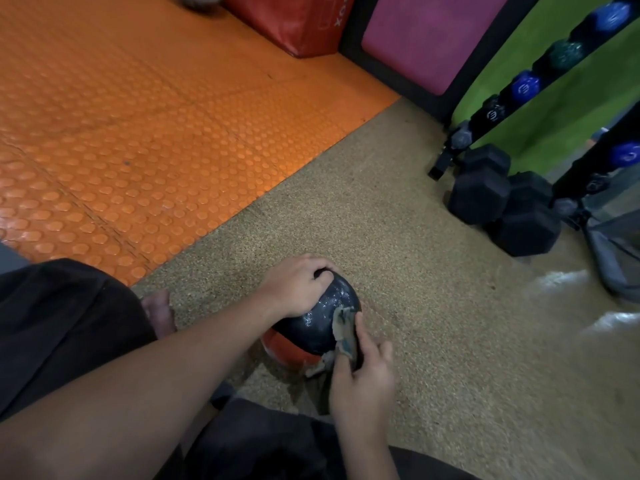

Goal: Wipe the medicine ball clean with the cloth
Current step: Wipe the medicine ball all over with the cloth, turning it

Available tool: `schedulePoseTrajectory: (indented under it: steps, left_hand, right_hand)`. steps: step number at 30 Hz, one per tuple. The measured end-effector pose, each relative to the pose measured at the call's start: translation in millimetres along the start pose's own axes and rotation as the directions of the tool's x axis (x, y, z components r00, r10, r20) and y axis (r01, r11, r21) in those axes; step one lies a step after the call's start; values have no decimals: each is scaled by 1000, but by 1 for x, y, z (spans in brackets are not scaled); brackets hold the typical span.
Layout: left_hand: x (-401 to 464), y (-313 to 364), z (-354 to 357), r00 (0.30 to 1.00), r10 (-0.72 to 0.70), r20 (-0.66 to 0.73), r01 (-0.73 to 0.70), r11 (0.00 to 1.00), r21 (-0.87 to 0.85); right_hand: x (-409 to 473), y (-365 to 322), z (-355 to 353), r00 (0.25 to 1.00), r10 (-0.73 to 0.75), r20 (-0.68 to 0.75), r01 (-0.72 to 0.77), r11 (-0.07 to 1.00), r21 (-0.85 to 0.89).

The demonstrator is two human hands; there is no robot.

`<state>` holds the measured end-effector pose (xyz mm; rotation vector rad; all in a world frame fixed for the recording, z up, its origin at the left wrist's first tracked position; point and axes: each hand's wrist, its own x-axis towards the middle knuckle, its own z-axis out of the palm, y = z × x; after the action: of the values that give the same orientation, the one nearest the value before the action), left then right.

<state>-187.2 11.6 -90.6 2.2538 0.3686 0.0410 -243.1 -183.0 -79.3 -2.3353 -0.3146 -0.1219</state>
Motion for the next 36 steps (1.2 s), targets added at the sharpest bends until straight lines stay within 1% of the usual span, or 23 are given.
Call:
schedulePoseTrajectory:
  steps: [1, 4, 6, 7, 8, 11, 12, 14, 15, 17, 18, 19, 20, 22, 23, 24, 26, 30, 31, 32, 33, 35, 36]
  left_hand:
    - [1, -1, 0, 1000, 3, 11, -3, 1000, -1]
    - [-2, 3, 3, 999, 28, 34, -29, 998, 47]
    - [-2, 5, 6, 999, 31, 27, -33, 997, 71]
    - [-1, 4, 6, 999, 29, 15, -30, 998, 61]
    - [0, 2, 4, 1000, 26, 1, -26, 999, 39]
    - [1, -8, -1, 1000, 4, -11, -4, 999, -39]
    - [1, -10, -2, 1000, 5, -9, -5, 999, -49]
    - [-1, -8, -1, 1000, 22, 0, -22, 1000, -19]
    - [-1, -4, 0, 1000, 29, 8, -30, 999, 14]
    - [0, 2, 3, 999, 29, 16, -30, 997, 74]
    - [1, 4, 5, 1000, 27, 13, -28, 996, 82]
    - [1, 4, 6, 1000, 21, 6, -22, 997, 75]
    - [1, 2, 6, 1000, 14, -3, -14, 999, 50]
    - [1, -5, 4, 1000, 19, -20, -20, 1000, -17]
    - [1, -9, 3, 999, 29, -18, -30, 999, -43]
    - [0, -11, 2, 999, 40, -12, -40, 998, -54]
    - [0, -9, 1, 999, 54, 7, -54, 998, -34]
    - [-1, 5, 5, 998, 55, 43, -58, 995, 77]
    - [-1, 6, 6, 998, 57, 38, -60, 995, 80]
    - [0, 5, 6, 998, 55, 28, -57, 996, 67]
    - [0, 3, 6, 999, 52, 18, -52, 998, 44]
    - [1, -5, 4, 999, 43, 1, -43, 999, -16]
    - [2, -8, 4, 999, 42, -1, -42, 998, -39]
  right_hand:
    - [2, 3, -3, 1000, 6, 2, -6, 1000, -19]
    - [32, 14, -6, 991, 135, -22, -135, 991, -18]
    - [47, 9, -5, 984, 175, -27, -176, 984, -30]
    - [48, 3, -2, 987, 158, -26, -159, 987, -38]
    - [44, -4, 1, 994, 104, -27, -105, 993, -57]
    - [11, -14, 4, 992, -128, 24, 130, 982, -134]
    - [1, -11, 3, 984, -173, 35, 176, 972, -155]
    - [1, -3, -3, 983, -184, 11, 184, 968, -174]
    - [10, 1, -5, 989, -146, -10, 142, 972, -187]
    - [30, 2, -4, 1000, -9, -23, 3, 976, -219]
    - [35, -1, -4, 999, 34, -28, -40, 976, -216]
    - [37, -5, -3, 999, 32, -31, -38, 977, -210]
    - [34, -9, -1, 1000, -4, -28, -2, 979, -203]
    - [16, -13, 0, 992, -124, 8, 123, 975, -187]
    - [7, -12, 0, 986, -166, 27, 168, 971, -173]
    - [0, -9, -2, 983, -177, 40, 181, 971, -158]
    - [6, -1, -6, 989, -144, 22, 145, 978, -148]
    - [37, 9, -7, 997, 61, -46, -68, 980, -188]
    - [37, 6, -5, 995, 74, -67, -86, 977, -194]
    - [33, 0, -4, 996, 39, -82, -55, 980, -193]
    - [24, -5, -3, 996, -38, -79, 23, 983, -182]
    - [5, -10, -2, 981, -194, 1, 192, 967, -167]
    - [0, -8, -4, 969, -244, 39, 247, 952, -180]
